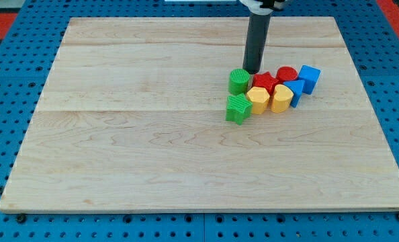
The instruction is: Separate the red star from the group of blocks
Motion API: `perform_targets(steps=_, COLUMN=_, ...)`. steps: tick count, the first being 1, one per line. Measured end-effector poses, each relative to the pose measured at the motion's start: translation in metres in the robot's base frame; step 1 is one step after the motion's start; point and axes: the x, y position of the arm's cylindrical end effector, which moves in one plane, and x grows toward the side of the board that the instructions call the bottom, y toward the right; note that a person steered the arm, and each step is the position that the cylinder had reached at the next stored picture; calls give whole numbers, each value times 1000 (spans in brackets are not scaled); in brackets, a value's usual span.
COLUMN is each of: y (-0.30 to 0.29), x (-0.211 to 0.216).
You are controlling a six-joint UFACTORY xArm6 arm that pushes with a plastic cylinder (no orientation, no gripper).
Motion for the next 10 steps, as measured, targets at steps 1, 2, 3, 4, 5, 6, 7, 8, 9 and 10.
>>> perform_targets(steps=1, y=-9, x=-28)
perform_targets(steps=2, y=67, x=-62)
perform_targets(steps=3, y=154, x=-40)
perform_targets(steps=4, y=238, x=-16)
perform_targets(steps=5, y=167, x=29)
perform_targets(steps=6, y=141, x=91)
perform_targets(steps=7, y=123, x=134)
perform_targets(steps=8, y=41, x=125)
perform_targets(steps=9, y=26, x=102)
perform_targets(steps=10, y=27, x=103)
